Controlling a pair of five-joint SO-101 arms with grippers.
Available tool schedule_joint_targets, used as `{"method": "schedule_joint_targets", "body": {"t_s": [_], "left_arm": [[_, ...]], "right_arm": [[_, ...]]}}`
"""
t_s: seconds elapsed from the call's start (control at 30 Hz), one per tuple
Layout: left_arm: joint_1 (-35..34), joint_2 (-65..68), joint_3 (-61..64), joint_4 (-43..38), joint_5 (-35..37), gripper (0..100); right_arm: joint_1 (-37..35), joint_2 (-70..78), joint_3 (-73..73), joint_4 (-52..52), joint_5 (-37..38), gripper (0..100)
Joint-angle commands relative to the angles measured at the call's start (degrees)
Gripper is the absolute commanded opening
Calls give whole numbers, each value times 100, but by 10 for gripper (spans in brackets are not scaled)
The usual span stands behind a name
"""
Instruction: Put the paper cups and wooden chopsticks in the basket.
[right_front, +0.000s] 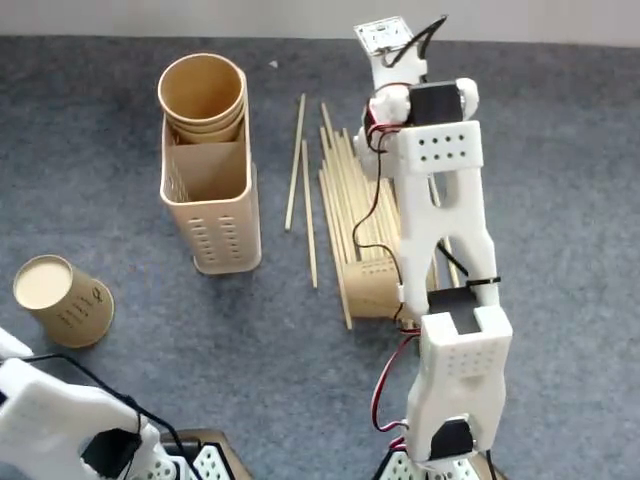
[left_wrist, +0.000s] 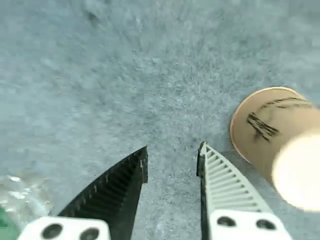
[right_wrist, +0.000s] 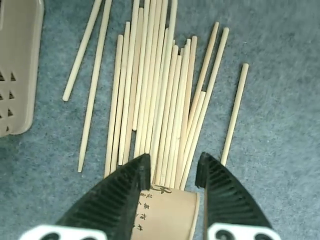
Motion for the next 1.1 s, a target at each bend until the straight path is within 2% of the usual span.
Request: {"method": "schedule_joint_targets", "body": {"t_s": [0.0,0.23,0.33,0.4,0.57,0.73,0.9,1.07], "left_arm": [[514,-681,-840,378,545,179],[1446,-1851,743,360,598,178],[1587,-2097,1640,316,545,178],[1516,-2105,2132,-35,527,178],[945,-2097,3292,-1029,-26,178],[101,-2097,3785,-1916,-554,178],[-593,-2097,3626,-2013,-1029,178],[-919,-2123,2862,-1943,-1037,178]], "right_arm": [[-66,-242,-13,75,9,167],[-92,-242,-13,75,-229,167],[-75,-242,-13,75,-229,167],[-57,-242,-13,75,-229,167],[-57,-251,-13,75,-229,167],[-66,-259,-13,75,-229,167],[-75,-259,-13,75,-229,167],[-84,-259,-13,75,-237,167]]}}
